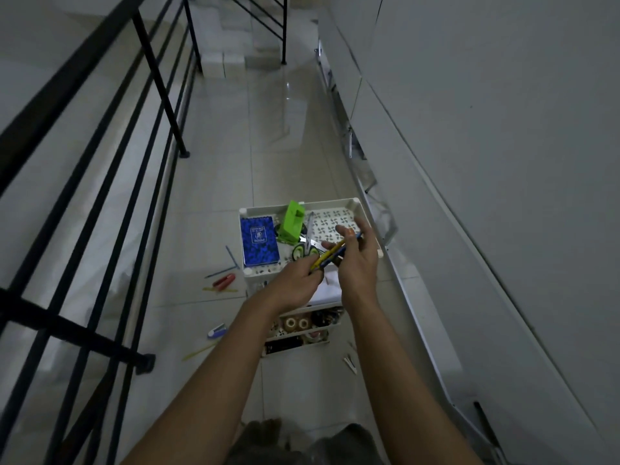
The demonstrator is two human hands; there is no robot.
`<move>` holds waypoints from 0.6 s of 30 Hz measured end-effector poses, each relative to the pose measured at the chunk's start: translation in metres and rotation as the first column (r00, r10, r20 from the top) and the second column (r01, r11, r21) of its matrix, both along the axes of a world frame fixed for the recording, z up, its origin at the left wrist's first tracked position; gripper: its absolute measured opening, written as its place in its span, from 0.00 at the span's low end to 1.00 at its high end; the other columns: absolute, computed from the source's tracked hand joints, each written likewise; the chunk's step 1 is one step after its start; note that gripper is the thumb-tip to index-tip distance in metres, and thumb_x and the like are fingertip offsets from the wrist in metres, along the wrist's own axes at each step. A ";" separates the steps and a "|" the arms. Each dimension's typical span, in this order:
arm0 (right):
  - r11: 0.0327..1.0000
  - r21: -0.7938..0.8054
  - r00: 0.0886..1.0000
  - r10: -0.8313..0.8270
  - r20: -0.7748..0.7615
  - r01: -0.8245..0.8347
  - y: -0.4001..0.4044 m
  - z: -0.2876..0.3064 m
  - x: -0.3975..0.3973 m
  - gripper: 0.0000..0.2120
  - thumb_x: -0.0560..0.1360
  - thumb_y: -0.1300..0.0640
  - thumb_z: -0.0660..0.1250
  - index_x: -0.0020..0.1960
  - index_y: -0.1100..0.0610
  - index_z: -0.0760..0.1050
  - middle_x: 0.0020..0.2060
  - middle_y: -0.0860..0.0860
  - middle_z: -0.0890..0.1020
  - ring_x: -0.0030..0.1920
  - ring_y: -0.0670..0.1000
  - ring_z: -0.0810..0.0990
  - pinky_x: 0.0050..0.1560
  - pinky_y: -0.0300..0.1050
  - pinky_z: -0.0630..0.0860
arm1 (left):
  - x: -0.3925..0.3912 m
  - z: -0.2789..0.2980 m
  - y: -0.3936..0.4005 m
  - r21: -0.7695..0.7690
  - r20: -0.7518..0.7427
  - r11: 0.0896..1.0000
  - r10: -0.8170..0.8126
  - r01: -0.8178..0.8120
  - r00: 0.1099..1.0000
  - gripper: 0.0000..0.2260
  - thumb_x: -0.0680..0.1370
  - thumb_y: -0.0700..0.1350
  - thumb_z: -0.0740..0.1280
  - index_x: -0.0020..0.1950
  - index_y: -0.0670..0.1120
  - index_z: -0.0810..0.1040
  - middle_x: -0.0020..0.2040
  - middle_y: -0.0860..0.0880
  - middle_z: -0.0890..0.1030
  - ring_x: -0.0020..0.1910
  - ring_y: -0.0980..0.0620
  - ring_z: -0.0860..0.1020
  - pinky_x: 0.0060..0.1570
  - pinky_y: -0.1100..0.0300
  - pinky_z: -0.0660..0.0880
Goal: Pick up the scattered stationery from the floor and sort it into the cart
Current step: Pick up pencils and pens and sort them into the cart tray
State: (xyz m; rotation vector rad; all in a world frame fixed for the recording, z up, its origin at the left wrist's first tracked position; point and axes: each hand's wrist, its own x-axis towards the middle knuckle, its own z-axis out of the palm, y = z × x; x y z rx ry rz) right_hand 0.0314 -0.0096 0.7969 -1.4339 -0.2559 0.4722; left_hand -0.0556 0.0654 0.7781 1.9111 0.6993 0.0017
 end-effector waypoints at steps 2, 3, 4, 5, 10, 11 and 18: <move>0.999 -0.052 1.000 0.011 -0.007 -0.012 0.007 -0.005 0.000 0.11 0.83 0.56 0.55 0.61 0.48 0.73 0.57 0.48 0.81 0.54 0.55 0.82 0.56 0.59 0.79 | 0.001 0.002 0.008 0.017 0.000 1.000 -0.022 0.022 1.000 0.09 0.81 0.43 0.56 0.56 0.44 0.74 0.38 0.42 0.74 0.35 0.48 0.69 0.36 0.56 0.63; 0.997 -0.073 1.000 0.025 0.000 -0.025 0.010 -0.008 0.000 0.12 0.83 0.55 0.55 0.60 0.48 0.75 0.56 0.48 0.81 0.56 0.54 0.81 0.57 0.58 0.78 | 0.003 0.001 0.012 0.017 0.004 1.000 -0.022 0.022 1.000 0.08 0.81 0.43 0.56 0.55 0.44 0.73 0.37 0.44 0.73 0.34 0.48 0.68 0.35 0.56 0.62; 0.995 -0.087 0.999 0.042 0.013 -0.041 0.012 -0.009 0.001 0.12 0.83 0.55 0.55 0.59 0.49 0.75 0.55 0.48 0.82 0.56 0.53 0.81 0.56 0.56 0.79 | 0.006 0.001 0.015 0.015 0.009 1.000 -0.020 0.020 1.000 0.08 0.81 0.43 0.56 0.54 0.45 0.73 0.37 0.44 0.73 0.33 0.48 0.68 0.34 0.56 0.63; 0.993 -0.099 0.997 0.062 0.036 -0.058 0.014 -0.011 0.003 0.11 0.83 0.56 0.56 0.60 0.50 0.75 0.54 0.49 0.82 0.55 0.51 0.81 0.55 0.52 0.80 | 0.009 0.001 0.018 0.010 0.009 1.000 -0.016 0.016 1.000 0.08 0.81 0.42 0.56 0.55 0.44 0.73 0.38 0.43 0.74 0.32 0.49 0.68 0.34 0.57 0.64; 0.969 -0.160 0.967 0.212 0.142 -0.189 0.021 -0.017 0.030 0.06 0.80 0.60 0.61 0.56 0.53 0.73 0.41 0.53 0.78 0.36 0.43 0.77 0.35 0.37 0.73 | 0.028 0.002 0.030 0.037 0.002 0.999 -0.006 0.006 1.000 0.12 0.81 0.43 0.56 0.63 0.50 0.71 0.42 0.43 0.77 0.30 0.53 0.71 0.29 0.64 0.68; 0.963 -0.163 0.962 0.238 0.131 -0.216 0.023 -0.018 0.037 0.04 0.80 0.60 0.62 0.53 0.53 0.72 0.39 0.54 0.77 0.34 0.46 0.76 0.34 0.39 0.73 | 0.033 0.001 0.033 0.045 0.001 0.999 -0.008 0.008 1.000 0.12 0.81 0.43 0.56 0.63 0.50 0.71 0.42 0.43 0.77 0.31 0.52 0.71 0.30 0.61 0.68; 0.911 -0.180 0.913 0.394 0.108 -0.371 0.033 -0.023 0.067 0.08 0.77 0.53 0.67 0.47 0.54 0.69 0.39 0.57 0.78 0.41 0.58 0.81 0.43 0.56 0.82 | 0.050 -0.003 0.048 0.067 -0.059 0.998 -0.006 0.010 0.998 0.13 0.80 0.45 0.56 0.65 0.50 0.68 0.51 0.40 0.80 0.43 0.42 0.79 0.41 0.48 0.76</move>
